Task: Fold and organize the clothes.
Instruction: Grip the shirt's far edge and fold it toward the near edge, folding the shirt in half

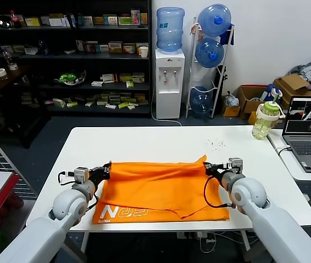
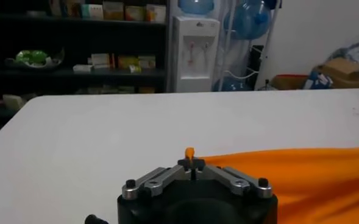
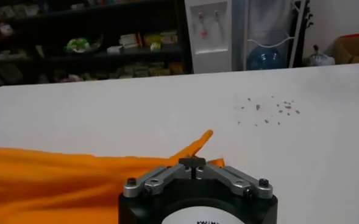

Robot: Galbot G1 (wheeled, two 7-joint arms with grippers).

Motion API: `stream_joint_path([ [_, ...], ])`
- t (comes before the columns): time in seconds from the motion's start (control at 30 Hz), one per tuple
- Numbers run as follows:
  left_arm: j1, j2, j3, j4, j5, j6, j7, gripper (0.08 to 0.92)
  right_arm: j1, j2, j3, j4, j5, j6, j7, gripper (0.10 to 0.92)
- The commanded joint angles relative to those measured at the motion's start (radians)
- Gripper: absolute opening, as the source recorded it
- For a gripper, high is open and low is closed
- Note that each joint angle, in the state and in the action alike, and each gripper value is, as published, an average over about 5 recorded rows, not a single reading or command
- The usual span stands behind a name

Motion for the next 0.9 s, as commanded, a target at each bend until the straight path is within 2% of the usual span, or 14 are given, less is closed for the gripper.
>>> stream_joint_path([
  [0.03, 0.145, 0.056, -0.026, -0.180, 0.001, -0.003, -0.027, 0.095, -0.176, -0.087, 0.068, 0.234, 0.063, -0.016, 0.076, 0.124],
  [0.37, 0.206, 0.083, -0.039, -0.208, 0.010, -0.003, -0.051, 0.095, -0.277, -0.107, 0.138, 0.297, 0.073, -0.030, 0.096, 0.125],
  [0.47, 0.218, 0.088, -0.045, -0.211, 0.014, 0.010, -0.054, 0.101, -0.287, -0.107, 0.145, 0.296, 0.064, -0.031, 0.085, 0.165],
  [0.57, 0.236, 0.098, -0.054, -0.227, 0.015, 0.020, -0.055, 0.152, -0.295, -0.107, 0.155, 0.298, 0.059, -0.030, 0.078, 0.250],
  [0.73, 0.265, 0.112, -0.068, -0.242, 0.018, 0.022, -0.060, 0.296, -0.314, -0.111, 0.180, 0.309, 0.059, -0.027, 0.081, 0.380],
  [0.9, 0.279, 0.095, -0.075, -0.212, 0.031, 0.018, -0.062, 0.443, -0.343, -0.110, 0.222, 0.323, 0.056, -0.023, 0.081, 0.527],
])
